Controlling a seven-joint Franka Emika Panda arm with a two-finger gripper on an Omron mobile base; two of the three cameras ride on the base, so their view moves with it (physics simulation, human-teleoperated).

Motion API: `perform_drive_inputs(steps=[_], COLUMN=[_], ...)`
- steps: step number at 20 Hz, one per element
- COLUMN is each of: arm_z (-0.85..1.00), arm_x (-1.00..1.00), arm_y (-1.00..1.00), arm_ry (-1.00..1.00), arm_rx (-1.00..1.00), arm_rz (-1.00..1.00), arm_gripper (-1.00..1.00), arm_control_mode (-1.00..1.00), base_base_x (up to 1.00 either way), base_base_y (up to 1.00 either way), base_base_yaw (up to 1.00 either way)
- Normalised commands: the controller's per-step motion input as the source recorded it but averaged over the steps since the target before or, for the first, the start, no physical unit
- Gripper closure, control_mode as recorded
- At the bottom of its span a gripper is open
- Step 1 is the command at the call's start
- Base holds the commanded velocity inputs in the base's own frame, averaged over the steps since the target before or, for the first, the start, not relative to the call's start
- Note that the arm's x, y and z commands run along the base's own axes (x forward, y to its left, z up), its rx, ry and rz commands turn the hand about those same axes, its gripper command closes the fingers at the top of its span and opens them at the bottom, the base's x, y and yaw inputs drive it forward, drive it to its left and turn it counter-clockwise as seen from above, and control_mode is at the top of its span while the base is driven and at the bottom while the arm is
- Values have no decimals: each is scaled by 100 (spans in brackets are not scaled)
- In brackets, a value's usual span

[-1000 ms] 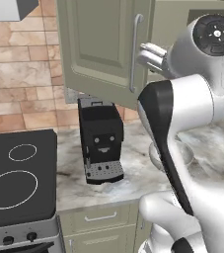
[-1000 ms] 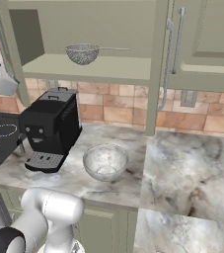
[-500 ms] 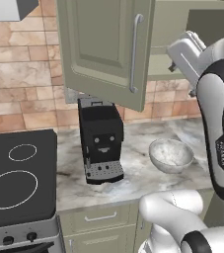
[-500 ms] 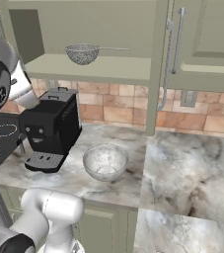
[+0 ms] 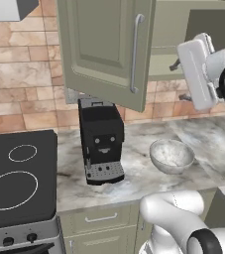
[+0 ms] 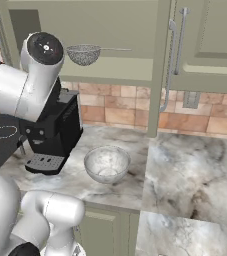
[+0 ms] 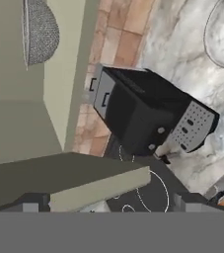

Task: Open the cabinet and setup a tea strainer by placing it in the bowl upright.

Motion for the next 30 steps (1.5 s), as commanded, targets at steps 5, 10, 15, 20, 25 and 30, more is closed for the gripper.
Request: perform_drive_inputs(steps=[5, 10, 15, 20, 25, 30], arm_z=[-8, -15, -21, -7, 0, 0], arm_x=[39, 23, 3, 15, 9, 0], arm_y=[0, 6, 12, 8, 2, 1], arm_ry=[9, 4, 0, 2, 2, 0], arm_rx=[36, 17, 1, 2, 12, 19], arm_rz=[4, 1, 0, 0, 1, 4], arm_gripper=[-100, -100, -100, -100, -100, -100], arm_control_mode=[-100, -100, -100, -100, -100, -100], base_base_x=[0, 0, 0, 0, 0, 0], base_base_y=[0, 0, 0, 0, 0, 0], base_base_yaw=[0, 0, 0, 0, 0, 0])
